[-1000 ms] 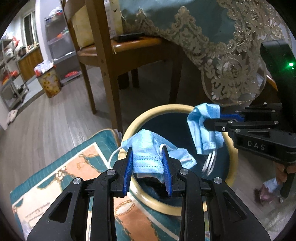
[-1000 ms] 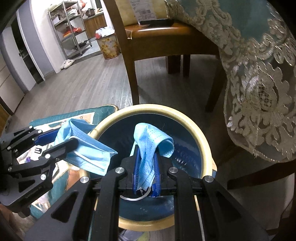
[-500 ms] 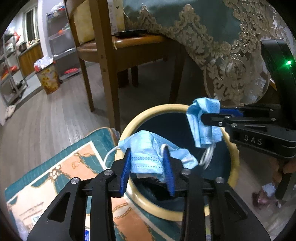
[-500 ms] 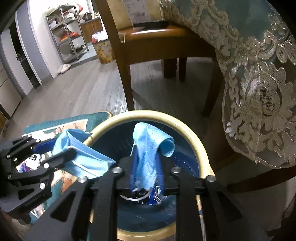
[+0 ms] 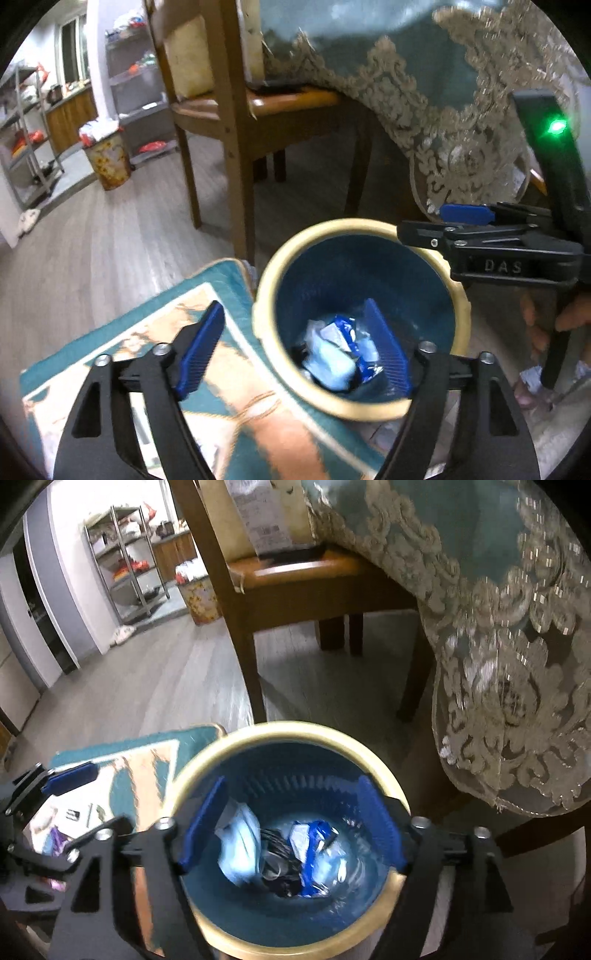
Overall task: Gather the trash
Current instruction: 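Move both open tools back over the cushion, then grasp the clear plastic bag with the right tool while the left tool grasps the white tissue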
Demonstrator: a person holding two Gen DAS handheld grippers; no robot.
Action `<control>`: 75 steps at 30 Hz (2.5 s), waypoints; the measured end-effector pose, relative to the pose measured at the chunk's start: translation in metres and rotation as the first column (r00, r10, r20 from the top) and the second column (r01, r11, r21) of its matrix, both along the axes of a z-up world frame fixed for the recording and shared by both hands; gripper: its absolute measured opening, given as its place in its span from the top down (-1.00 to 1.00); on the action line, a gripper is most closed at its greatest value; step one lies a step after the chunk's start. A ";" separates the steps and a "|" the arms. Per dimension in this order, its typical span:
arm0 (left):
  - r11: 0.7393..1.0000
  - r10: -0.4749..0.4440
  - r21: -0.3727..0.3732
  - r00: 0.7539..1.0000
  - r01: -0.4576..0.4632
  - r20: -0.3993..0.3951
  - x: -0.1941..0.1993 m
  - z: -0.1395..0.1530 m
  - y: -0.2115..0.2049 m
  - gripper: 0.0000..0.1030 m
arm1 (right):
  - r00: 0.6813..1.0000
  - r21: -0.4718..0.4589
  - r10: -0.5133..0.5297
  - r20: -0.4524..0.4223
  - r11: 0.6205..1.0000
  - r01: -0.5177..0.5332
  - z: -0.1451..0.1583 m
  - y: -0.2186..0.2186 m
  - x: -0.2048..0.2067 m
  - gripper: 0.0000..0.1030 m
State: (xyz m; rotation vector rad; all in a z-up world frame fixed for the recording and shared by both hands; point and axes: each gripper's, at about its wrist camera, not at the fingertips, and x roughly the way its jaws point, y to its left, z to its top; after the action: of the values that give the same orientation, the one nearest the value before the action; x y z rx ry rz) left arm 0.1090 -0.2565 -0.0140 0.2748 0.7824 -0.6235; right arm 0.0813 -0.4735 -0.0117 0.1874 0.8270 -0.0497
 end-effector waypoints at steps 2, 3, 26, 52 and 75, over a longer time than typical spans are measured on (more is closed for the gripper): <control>1.000 0.010 -0.002 1.000 -0.009 0.021 -0.006 0.019 0.019 -0.67 | 1.000 0.013 0.008 0.017 1.000 -0.008 0.008 0.010 -0.005 -0.88; 1.000 0.019 -0.005 0.999 -0.018 0.026 -0.009 0.029 0.029 -0.70 | 1.000 0.018 0.013 0.023 1.000 -0.014 0.011 0.015 -0.007 -0.89; 0.887 0.459 0.001 0.884 -0.461 0.082 -0.041 0.069 0.330 -0.82 | 0.979 0.072 0.202 -0.026 0.977 -0.199 0.007 0.204 -0.023 -0.88; 0.845 0.532 0.132 0.836 -0.517 -0.131 0.002 -0.031 0.401 -0.82 | 0.829 0.018 0.442 -0.344 0.885 -0.465 -0.097 0.307 -0.026 0.59; 0.878 0.430 0.362 0.850 -0.314 -0.304 0.039 -0.119 0.356 0.25 | 0.912 0.032 0.387 -0.132 0.922 -0.387 0.012 0.231 0.001 0.66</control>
State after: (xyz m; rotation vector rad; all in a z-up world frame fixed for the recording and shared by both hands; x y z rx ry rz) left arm 0.1475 0.0998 -0.1332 0.2714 1.2732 -0.1755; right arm 0.0827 -0.2421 0.0007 0.0217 0.9884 0.3173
